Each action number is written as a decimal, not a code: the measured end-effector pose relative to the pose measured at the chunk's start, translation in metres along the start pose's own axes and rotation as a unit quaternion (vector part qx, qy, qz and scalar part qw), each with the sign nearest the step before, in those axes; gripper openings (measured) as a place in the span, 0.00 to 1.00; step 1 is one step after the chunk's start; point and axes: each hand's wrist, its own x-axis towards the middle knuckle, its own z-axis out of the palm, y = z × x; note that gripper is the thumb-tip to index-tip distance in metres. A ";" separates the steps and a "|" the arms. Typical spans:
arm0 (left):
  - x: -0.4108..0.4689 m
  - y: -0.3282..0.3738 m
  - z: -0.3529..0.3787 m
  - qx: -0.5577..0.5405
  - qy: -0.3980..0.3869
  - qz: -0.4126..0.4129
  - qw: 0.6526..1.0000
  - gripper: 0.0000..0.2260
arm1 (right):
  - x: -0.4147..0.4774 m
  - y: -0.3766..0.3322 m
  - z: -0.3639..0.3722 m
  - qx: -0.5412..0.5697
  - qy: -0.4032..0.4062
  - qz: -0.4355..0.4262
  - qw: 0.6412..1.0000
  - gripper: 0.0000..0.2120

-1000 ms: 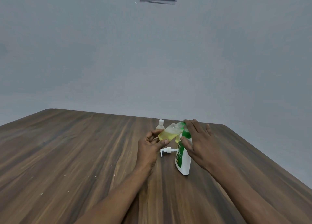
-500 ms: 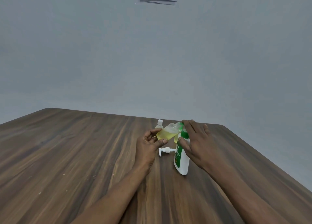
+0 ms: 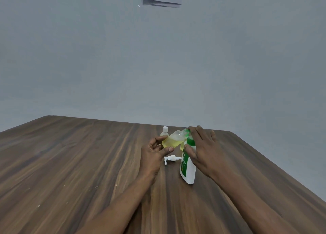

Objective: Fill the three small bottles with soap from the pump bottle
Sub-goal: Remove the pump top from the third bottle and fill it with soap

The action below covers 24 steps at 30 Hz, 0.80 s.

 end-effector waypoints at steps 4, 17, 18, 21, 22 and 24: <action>-0.003 -0.003 -0.001 0.008 0.001 -0.005 1.000 0.17 | -0.006 -0.003 0.003 0.022 0.004 0.009 1.000 0.30; -0.001 0.001 -0.001 0.022 -0.001 0.004 1.000 0.18 | -0.003 -0.001 0.002 0.003 0.012 -0.005 1.000 0.29; -0.002 0.000 -0.002 0.025 -0.001 0.003 1.000 0.18 | -0.004 -0.002 0.004 0.004 0.020 -0.005 1.000 0.28; -0.002 -0.001 -0.003 0.031 -0.002 0.005 1.000 0.18 | -0.006 -0.004 0.006 0.006 0.033 -0.006 0.999 0.26; -0.002 0.000 -0.003 0.031 -0.003 0.005 1.000 0.18 | -0.006 -0.004 0.006 0.007 0.033 -0.006 0.999 0.27; -0.001 0.001 -0.002 0.026 -0.003 0.004 1.000 0.18 | -0.004 -0.001 0.003 0.004 0.020 -0.006 1.000 0.29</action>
